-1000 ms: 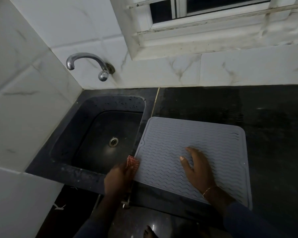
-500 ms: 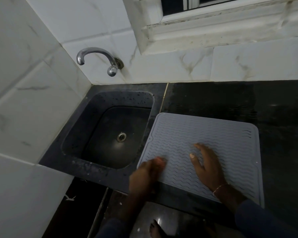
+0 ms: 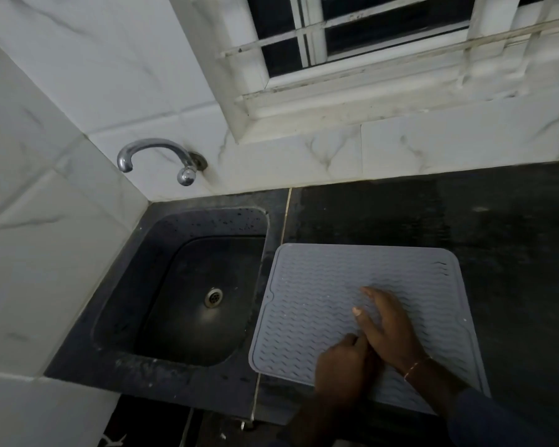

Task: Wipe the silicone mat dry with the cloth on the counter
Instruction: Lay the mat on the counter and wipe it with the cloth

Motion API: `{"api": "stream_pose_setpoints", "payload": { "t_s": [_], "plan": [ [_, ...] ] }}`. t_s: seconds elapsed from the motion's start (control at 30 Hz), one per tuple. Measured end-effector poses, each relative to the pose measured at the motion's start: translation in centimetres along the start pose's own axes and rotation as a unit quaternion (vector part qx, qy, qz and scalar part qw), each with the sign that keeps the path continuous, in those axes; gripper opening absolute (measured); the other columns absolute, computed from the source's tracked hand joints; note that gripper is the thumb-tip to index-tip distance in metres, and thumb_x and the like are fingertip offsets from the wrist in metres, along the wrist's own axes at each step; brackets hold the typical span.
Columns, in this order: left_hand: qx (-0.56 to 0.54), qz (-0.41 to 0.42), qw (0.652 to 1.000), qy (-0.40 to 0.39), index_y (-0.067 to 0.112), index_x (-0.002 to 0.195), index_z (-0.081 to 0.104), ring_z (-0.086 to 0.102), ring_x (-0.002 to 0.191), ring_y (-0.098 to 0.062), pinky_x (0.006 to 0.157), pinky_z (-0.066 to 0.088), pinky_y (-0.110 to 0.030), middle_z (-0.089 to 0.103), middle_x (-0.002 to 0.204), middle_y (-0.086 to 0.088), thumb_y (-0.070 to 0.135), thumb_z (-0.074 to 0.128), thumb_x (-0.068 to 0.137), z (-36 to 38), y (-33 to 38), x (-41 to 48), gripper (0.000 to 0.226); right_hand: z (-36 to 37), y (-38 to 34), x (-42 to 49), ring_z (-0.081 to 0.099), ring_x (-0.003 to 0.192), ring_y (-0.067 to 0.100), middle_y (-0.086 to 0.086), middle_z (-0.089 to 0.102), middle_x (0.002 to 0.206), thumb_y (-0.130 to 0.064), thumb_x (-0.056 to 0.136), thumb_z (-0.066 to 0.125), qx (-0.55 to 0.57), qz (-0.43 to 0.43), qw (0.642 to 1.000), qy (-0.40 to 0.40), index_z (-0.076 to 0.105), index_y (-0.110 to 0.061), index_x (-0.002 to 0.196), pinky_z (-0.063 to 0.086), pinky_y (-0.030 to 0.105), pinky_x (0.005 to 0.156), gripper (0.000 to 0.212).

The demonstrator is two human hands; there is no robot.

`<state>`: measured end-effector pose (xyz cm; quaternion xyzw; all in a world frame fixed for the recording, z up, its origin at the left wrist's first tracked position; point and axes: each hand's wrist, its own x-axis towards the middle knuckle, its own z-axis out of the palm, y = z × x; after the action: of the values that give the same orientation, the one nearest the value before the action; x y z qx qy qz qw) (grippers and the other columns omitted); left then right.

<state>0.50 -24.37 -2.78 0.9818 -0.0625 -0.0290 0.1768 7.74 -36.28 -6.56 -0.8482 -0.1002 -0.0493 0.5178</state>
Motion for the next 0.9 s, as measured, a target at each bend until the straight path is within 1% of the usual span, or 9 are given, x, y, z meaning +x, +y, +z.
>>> {"api": "stream_pose_setpoints", "payload": {
  "t_s": [0.07,0.13,0.23,0.3,0.47,0.63,0.7,0.8,0.9],
  "plan": [
    [0.008,-0.027,0.999,0.024,0.029,0.103,0.057,0.065,0.076,-0.016,0.065,0.051,-0.030,0.064,0.091,0.004,0.061,0.039,0.094,-1.5,-3.0,-0.2,0.038,-0.2,0.2,0.3,0.043,0.115,0.006,-0.006,0.056,0.121,-0.061,0.085,0.047,-0.052,-0.034,0.998,0.011,0.056,-0.023,0.125,0.039,0.034,0.101,0.055],
    [-0.007,-0.121,0.992,0.036,0.033,0.105,0.056,0.064,0.085,-0.012,0.076,0.049,-0.032,0.065,0.094,0.007,0.073,0.027,0.091,-3.5,-7.1,-0.8,0.051,0.1,0.5,0.3,0.044,0.122,0.013,0.001,0.058,0.126,-0.063,0.087,0.043,-0.099,-0.027,0.994,0.022,0.057,-0.018,0.125,0.034,0.037,0.106,0.061],
    [0.044,-0.261,0.964,0.005,0.030,0.110,0.043,0.066,0.093,-0.025,0.080,0.052,-0.037,0.066,0.104,-0.001,0.055,0.030,0.098,-6.0,-12.8,-0.6,0.031,0.5,0.5,0.6,0.041,0.134,0.026,0.009,0.053,0.138,-0.066,0.087,0.038,-0.144,-0.003,0.990,-0.004,0.056,-0.013,0.130,0.024,0.038,0.113,0.071],
    [0.059,-0.256,0.965,-0.009,0.025,0.113,0.042,0.066,0.094,-0.028,0.081,0.052,-0.038,0.066,0.105,-0.003,0.045,0.033,0.098,-6.5,-12.9,0.0,0.026,0.8,0.3,0.6,0.037,0.138,0.025,0.009,0.049,0.143,-0.073,0.087,0.031,-0.156,-0.002,0.987,-0.031,0.052,-0.015,0.135,0.023,0.040,0.116,0.079],
    [-0.102,-0.124,0.986,0.053,0.037,0.110,0.050,0.062,0.084,-0.010,0.074,0.047,-0.031,0.064,0.095,0.012,0.057,0.040,0.095,-3.0,-4.8,2.1,0.027,0.4,0.2,0.7,0.032,0.142,0.017,0.003,0.043,0.149,-0.075,0.085,0.030,-0.121,0.029,0.992,-0.037,0.045,-0.022,0.142,0.023,0.042,0.119,0.079],
    [0.032,-0.037,0.999,-0.015,0.029,0.128,0.049,0.064,0.090,-0.023,0.069,0.045,-0.033,0.059,0.110,-0.002,0.040,0.037,0.100,-0.5,-2.0,3.6,0.033,0.1,0.2,0.9,0.036,0.139,0.016,0.001,0.048,0.145,-0.081,0.084,0.020,-0.125,0.015,0.991,-0.037,0.051,-0.021,0.137,0.020,0.041,0.120,0.086],
    [0.042,-0.075,0.996,-0.028,0.033,0.122,0.049,0.064,0.088,-0.020,0.069,0.045,-0.032,0.059,0.106,0.001,0.052,0.037,0.098,-1.8,-5.2,3.3,0.033,0.2,0.1,0.9,0.037,0.139,0.019,0.003,0.049,0.145,-0.079,0.085,0.024,-0.136,0.011,0.990,-0.034,0.051,-0.018,0.137,0.017,0.038,0.120,0.084],
    [0.039,-0.209,0.977,-0.020,0.034,0.118,0.047,0.064,0.091,-0.021,0.075,0.049,-0.033,0.062,0.105,0.000,0.066,0.030,0.094,-4.2,-11.4,2.7,0.043,0.3,-0.4,0.8,0.034,0.140,0.018,0.003,0.045,0.147,-0.070,0.084,0.028,-0.145,0.025,0.988,-0.046,0.047,-0.019,0.140,0.013,0.035,0.120,0.079],
    [0.089,-0.286,0.954,-0.019,0.023,0.118,0.043,0.065,0.097,-0.033,0.080,0.050,-0.038,0.066,0.107,-0.010,0.055,0.028,0.099,-5.9,-14.2,2.6,0.040,0.3,-0.5,0.8,0.038,0.137,0.020,0.006,0.049,0.145,-0.069,0.085,0.029,-0.140,0.018,0.989,-0.043,0.050,-0.016,0.137,0.013,0.035,0.120,0.077]
  ]
}}
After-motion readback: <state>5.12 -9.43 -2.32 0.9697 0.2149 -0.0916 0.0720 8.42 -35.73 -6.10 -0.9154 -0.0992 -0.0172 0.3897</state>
